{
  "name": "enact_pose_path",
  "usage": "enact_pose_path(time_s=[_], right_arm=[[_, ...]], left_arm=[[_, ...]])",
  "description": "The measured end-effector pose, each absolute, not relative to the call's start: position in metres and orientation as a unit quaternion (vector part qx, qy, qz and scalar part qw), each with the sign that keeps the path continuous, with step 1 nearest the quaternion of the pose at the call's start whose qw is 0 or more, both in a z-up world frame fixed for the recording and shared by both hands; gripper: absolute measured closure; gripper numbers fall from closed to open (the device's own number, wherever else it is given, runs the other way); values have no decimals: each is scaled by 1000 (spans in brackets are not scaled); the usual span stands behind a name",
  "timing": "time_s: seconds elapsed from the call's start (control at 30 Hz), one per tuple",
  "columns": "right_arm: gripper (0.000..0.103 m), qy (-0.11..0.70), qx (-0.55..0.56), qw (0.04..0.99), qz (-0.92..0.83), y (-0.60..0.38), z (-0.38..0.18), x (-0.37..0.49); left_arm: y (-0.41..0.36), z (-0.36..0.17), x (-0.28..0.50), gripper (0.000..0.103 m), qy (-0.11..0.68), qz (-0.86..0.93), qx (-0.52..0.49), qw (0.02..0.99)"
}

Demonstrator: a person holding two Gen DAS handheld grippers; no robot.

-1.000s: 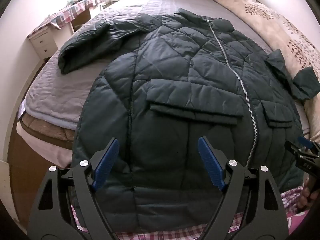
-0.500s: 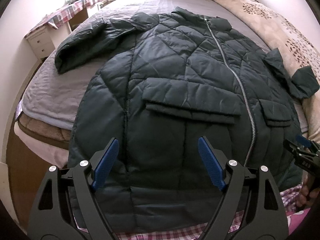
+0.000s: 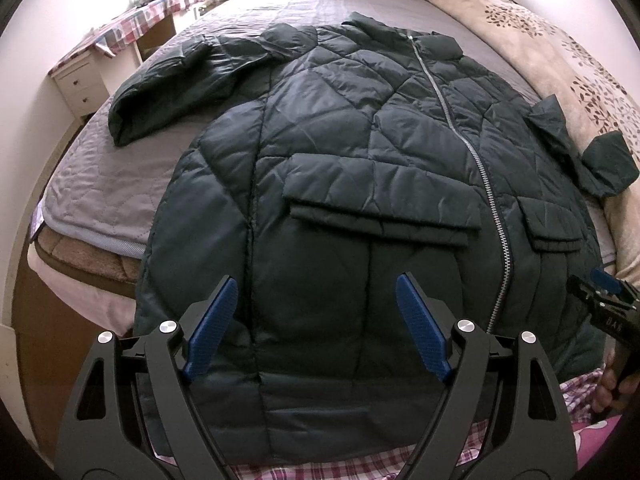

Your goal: Fold large clothes

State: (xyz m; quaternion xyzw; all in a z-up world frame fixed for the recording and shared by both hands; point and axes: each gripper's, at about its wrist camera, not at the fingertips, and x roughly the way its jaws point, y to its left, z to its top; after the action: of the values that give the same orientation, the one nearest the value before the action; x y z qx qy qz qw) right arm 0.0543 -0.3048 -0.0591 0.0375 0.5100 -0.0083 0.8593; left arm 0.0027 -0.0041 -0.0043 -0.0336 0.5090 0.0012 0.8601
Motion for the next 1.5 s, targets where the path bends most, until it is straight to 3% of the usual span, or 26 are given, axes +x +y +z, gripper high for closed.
enact_pose_path(time_s=[0.4,0.93,1.5], right_arm=[[18,474,77,875,-56,-348,-42,59],[18,347,245,873,-239,-540,5,80],[18,370,241,857,-265,-562,-16,108]], left_arm=[[-6,-5,4,22,508,0,-29,861],[-16,-2,14,22,515,5,9,857],[-22,-1,32,22,522,11,19,853]])
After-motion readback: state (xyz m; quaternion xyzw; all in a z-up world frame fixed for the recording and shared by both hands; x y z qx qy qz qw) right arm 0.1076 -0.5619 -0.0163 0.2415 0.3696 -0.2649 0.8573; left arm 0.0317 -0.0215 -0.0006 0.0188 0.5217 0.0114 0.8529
